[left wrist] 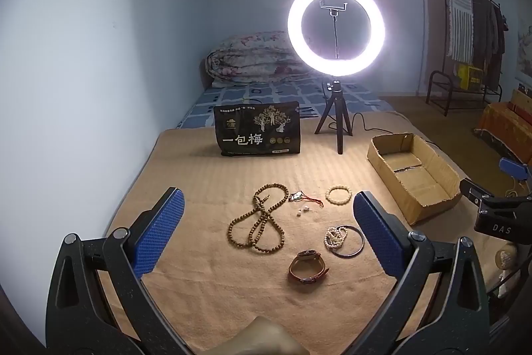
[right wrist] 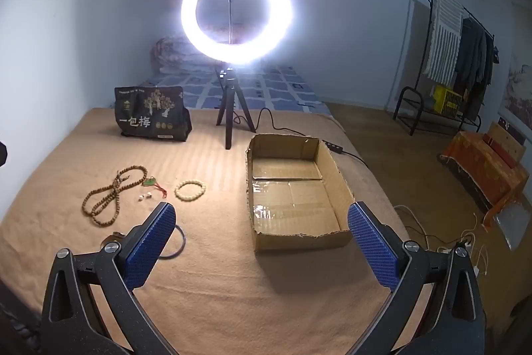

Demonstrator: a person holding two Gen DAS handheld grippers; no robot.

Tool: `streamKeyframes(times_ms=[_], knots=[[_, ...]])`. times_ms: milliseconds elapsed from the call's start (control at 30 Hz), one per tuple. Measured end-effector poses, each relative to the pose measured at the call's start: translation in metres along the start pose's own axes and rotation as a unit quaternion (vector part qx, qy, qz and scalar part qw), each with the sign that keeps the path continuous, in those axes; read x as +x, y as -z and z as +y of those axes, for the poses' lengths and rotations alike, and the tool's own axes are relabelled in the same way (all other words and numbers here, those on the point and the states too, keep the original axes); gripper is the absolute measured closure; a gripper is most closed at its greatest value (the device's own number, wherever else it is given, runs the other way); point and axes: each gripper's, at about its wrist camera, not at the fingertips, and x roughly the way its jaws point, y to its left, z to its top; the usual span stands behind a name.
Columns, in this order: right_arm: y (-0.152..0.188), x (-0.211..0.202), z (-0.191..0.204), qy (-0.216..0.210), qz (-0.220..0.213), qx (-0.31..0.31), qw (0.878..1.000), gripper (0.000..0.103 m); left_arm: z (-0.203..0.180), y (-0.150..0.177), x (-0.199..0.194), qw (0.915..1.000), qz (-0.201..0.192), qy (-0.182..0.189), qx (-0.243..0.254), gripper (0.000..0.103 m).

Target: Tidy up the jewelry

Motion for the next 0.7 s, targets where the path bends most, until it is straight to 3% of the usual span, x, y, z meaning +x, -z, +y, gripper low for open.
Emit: streamKeyframes(times_ms=[700], knots=[[0.0040, 0.0009, -0.0019, -0.004, 0.006, 0.008, 1.000, 0.000, 0.0023, -0.0041, -0.0006, 1.0000, 0.000, 0.000, -0.005, 0.000]])
